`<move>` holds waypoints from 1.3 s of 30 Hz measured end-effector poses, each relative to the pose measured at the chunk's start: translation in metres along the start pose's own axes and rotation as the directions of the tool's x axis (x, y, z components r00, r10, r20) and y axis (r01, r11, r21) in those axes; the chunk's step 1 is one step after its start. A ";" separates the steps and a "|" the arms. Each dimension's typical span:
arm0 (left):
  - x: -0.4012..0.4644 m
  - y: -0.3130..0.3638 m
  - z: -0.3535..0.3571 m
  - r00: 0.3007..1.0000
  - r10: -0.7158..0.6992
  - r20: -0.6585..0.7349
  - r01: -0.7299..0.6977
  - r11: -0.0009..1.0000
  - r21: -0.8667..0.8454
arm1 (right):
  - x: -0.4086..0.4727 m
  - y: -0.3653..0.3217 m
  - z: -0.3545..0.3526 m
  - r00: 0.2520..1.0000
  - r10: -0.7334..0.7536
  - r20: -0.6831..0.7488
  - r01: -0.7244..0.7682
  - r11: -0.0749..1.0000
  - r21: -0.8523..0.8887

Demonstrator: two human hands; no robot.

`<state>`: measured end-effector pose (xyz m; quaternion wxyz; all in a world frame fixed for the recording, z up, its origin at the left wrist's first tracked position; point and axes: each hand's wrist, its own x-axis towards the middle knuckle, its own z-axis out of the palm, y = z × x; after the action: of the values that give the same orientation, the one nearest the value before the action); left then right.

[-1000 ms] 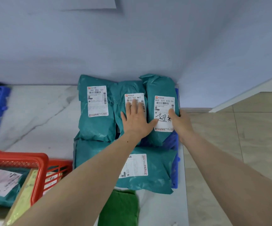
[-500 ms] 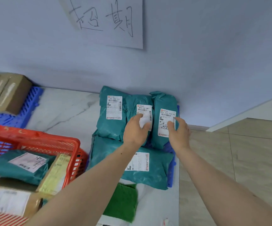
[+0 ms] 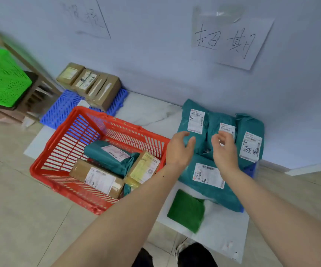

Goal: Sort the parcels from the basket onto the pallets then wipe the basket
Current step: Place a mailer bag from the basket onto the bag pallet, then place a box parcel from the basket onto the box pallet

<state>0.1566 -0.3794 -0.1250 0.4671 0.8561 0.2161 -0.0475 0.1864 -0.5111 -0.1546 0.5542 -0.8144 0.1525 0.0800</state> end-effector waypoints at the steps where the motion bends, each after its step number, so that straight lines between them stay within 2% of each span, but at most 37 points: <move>1: -0.001 -0.004 -0.012 1.000 -0.002 -0.014 0.002 1.000 -0.005 | -0.007 -0.008 0.010 1.000 -0.006 0.019 0.006 1.000 0.006; 7: 0.004 -0.051 -0.085 0.999 -0.002 -0.040 0.002 1.000 -0.005 | -0.043 -0.040 0.089 0.997 0.013 0.081 -0.016 0.999 0.037; 11: 0.016 -0.092 -0.135 0.999 -0.043 -0.009 0.043 0.999 0.023 | -0.065 -0.042 0.147 0.992 0.090 0.086 -0.095 0.994 0.052; 16: 0.019 -0.141 -0.176 0.981 -0.132 0.140 0.133 0.991 0.000 | -0.095 -0.027 0.204 0.962 0.269 0.045 -0.270 0.962 0.032; 19: 0.026 -0.174 -0.178 0.956 -0.168 0.239 0.160 0.986 0.054 | -0.110 -0.009 0.225 0.916 0.402 -0.003 -0.402 0.915 -0.021; 24: 0.026 -0.210 -0.163 0.886 -0.252 0.388 0.224 0.968 0.117 | -0.133 0.017 0.246 0.828 0.561 0.012 -0.559 0.826 -0.070; 28: 0.029 -0.227 -0.145 0.840 -0.296 0.456 0.259 0.955 0.144 | -0.137 0.027 0.254 0.801 0.598 -0.002 -0.596 0.798 -0.092; 33: 0.031 -0.237 -0.125 0.767 -0.384 0.515 0.378 0.918 0.121 | -0.133 0.032 0.260 0.788 0.616 -0.019 -0.615 0.784 -0.089; 39: 0.034 -0.246 -0.110 0.761 -0.392 0.516 0.373 0.916 0.147 | -0.133 0.032 0.258 0.784 0.620 -0.007 -0.620 0.783 -0.057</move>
<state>0.0723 -0.1618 -0.2649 0.4739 0.7541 0.2461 -0.3824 0.0603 -0.2618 -0.2391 0.4748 -0.7340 0.4058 0.2666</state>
